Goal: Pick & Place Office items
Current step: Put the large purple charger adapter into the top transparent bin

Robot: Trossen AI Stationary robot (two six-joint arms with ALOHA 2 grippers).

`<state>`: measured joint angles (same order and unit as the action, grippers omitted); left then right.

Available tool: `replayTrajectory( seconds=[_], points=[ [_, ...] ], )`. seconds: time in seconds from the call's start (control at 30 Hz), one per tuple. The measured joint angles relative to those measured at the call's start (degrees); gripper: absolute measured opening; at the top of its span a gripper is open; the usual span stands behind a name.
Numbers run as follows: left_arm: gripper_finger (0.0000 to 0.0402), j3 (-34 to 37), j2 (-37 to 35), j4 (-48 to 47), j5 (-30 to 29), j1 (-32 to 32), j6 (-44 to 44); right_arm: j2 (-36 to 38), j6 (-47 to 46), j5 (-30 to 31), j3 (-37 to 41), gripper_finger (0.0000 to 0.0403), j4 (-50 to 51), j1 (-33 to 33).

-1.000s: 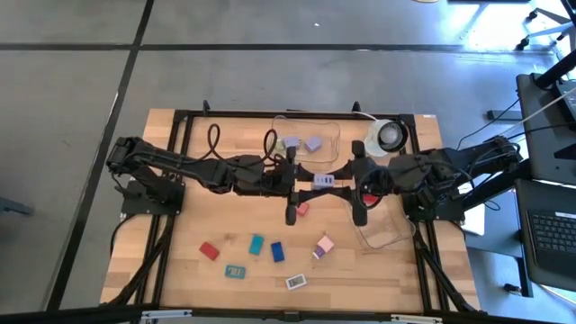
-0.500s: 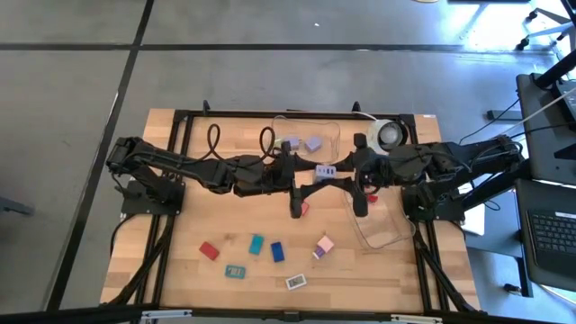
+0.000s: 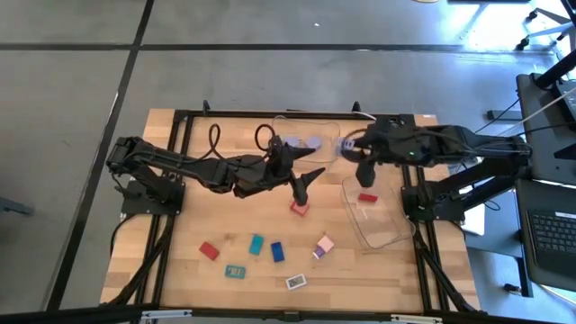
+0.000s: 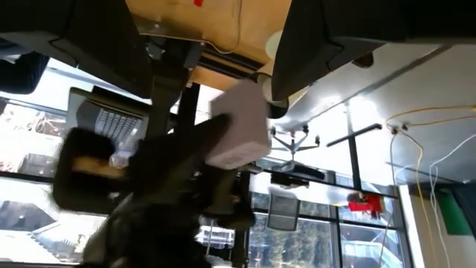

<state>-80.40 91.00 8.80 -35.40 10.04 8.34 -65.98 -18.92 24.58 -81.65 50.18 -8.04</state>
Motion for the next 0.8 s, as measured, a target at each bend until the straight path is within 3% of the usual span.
replayTrajectory(
  seconds=[0.27,0.47,0.8],
  points=[
    [0.0271,0.0,0.0,0.0,0.7,0.6,0.0,-6.3,4.9,-0.4,0.1,0.0119,2.4,8.6],
    [0.0267,0.0,0.0,-0.9,0.0,2.7,0.9,-12.8,10.5,-7.9,0.1,0.0119,1.3,16.2],
    [0.0267,0.0,0.0,-5.1,-10.0,8.0,1.4,-24.6,15.3,-19.5,0.1,0.0119,-7.1,26.3]
  ],
)
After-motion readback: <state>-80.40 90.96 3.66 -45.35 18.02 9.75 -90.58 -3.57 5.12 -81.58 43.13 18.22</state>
